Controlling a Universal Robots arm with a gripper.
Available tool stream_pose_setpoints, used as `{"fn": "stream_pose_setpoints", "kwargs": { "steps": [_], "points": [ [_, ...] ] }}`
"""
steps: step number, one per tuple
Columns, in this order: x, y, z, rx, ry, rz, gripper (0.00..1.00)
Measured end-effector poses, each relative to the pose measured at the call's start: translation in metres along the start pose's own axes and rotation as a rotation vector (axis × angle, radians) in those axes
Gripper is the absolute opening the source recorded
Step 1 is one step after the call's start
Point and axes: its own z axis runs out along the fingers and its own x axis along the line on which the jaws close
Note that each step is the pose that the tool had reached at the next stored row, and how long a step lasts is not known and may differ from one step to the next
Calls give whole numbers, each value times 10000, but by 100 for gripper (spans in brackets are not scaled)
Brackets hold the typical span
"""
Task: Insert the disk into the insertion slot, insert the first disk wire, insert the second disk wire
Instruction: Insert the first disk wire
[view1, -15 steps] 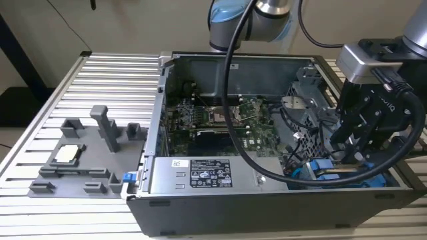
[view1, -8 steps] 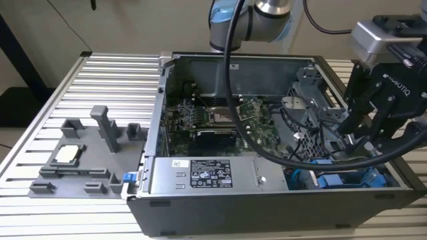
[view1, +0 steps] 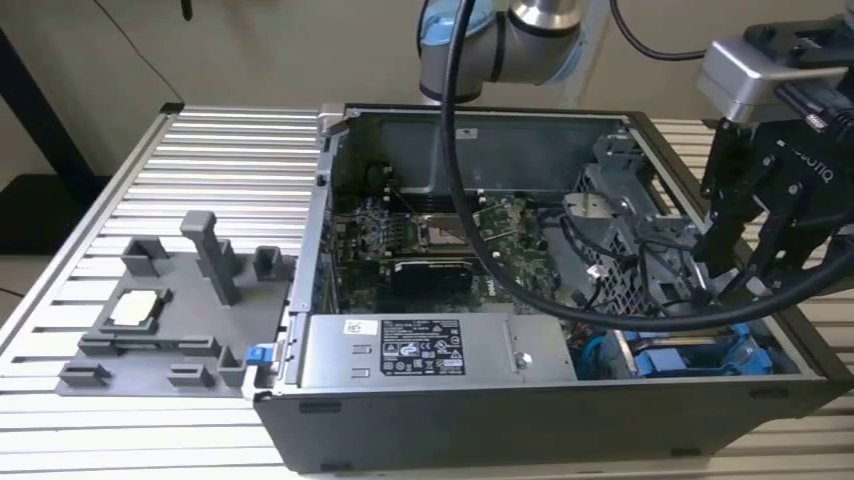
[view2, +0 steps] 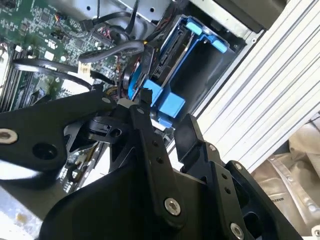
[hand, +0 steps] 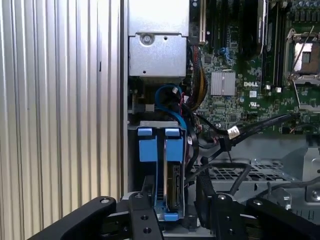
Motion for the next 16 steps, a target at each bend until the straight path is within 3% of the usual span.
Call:
{"fn": "stream_pose_setpoints", "kwargs": {
  "steps": [4, 8, 9, 12, 16],
  "points": [
    [-7, 17, 2, 711, 1, -36, 47],
    [-26, 28, 10, 1315, 3, -110, 47],
    [-41, 31, 18, 1381, 7, -140, 47],
    [-88, 34, 39, 1400, 101, -359, 47],
    [-150, 64, 75, 1544, 108, -520, 47]
  ]
}}
